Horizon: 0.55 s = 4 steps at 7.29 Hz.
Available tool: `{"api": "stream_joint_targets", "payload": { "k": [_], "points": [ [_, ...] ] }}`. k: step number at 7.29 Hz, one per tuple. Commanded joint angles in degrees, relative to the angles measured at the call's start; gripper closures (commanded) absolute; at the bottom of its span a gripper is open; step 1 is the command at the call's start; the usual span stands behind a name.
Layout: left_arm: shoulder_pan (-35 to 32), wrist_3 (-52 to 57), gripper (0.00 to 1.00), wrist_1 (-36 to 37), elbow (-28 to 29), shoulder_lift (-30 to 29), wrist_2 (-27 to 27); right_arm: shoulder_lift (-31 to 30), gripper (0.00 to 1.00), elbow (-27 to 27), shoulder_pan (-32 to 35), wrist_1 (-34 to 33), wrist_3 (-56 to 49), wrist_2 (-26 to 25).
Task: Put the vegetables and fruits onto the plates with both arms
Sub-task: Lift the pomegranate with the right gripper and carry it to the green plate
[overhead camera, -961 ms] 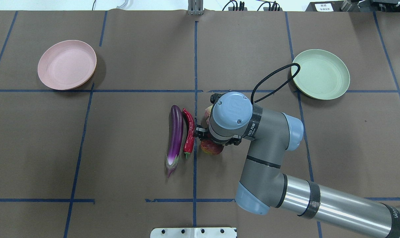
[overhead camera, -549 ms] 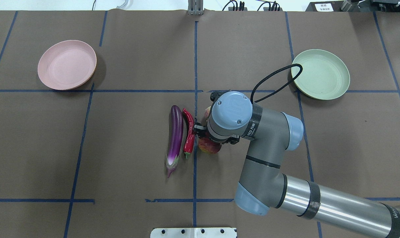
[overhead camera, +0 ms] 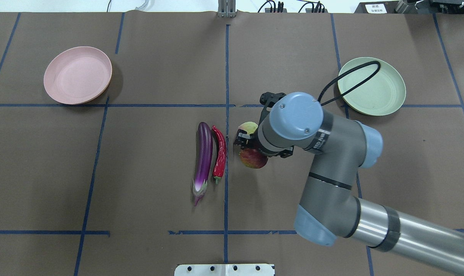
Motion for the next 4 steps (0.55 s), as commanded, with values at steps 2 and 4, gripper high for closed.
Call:
{"api": "stream_joint_targets", "payload": {
  "k": [2,4],
  "points": [
    [5.55,-5.61,0.0,-0.08,0.43,-6.18,-0.71,-8.79,1.0,0.21,11.96,0.12,-15.58,1.76],
    [11.61,-15.29,0.0,-4.26,-0.19,-11.02,-1.06,-8.2,1.0,-9.34,21.73,0.73,-25.25,8.15]
  ]
}}
